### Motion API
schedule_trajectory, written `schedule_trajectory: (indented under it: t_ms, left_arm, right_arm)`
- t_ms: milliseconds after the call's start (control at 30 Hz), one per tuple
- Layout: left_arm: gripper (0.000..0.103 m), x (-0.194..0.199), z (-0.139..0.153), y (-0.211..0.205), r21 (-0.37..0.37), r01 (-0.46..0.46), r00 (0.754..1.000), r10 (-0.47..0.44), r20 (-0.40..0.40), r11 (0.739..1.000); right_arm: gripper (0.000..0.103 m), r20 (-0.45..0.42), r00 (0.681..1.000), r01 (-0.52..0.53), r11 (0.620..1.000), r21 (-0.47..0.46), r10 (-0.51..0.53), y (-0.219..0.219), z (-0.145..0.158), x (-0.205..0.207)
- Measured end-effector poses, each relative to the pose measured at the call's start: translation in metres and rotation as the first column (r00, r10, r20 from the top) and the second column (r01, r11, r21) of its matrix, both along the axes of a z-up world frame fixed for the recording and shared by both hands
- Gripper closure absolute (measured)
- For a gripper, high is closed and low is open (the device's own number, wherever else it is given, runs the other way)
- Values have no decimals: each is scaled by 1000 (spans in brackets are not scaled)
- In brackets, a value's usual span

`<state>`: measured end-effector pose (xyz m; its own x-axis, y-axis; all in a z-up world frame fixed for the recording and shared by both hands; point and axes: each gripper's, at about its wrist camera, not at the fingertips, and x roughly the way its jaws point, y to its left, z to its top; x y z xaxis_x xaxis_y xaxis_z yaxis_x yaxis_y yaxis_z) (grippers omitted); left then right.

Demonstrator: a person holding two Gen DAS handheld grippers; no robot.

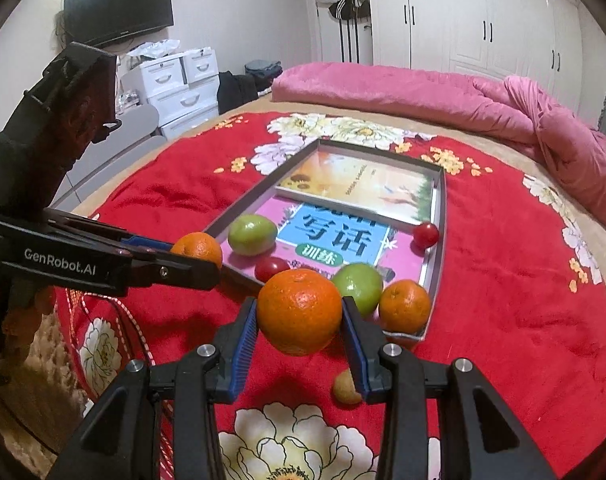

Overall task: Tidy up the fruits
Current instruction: 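Lift and carry both oranges over the tray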

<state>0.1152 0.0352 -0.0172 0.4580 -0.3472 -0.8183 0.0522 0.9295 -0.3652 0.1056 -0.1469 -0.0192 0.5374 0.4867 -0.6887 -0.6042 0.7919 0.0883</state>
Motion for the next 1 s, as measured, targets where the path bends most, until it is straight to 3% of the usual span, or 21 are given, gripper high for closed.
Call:
schedule_trajectory:
  t_ms: [600,1000]
  left_arm:
    - [63,6,25,12,28,-69,994,66,82,997]
    - [63,16,0,28,82,-121,992,118,44,989]
  right_arm:
    - [62,41,999,24,999,31,-26,1,17,5]
    - [62,50,997,57,998,28,-58,-2,20,20]
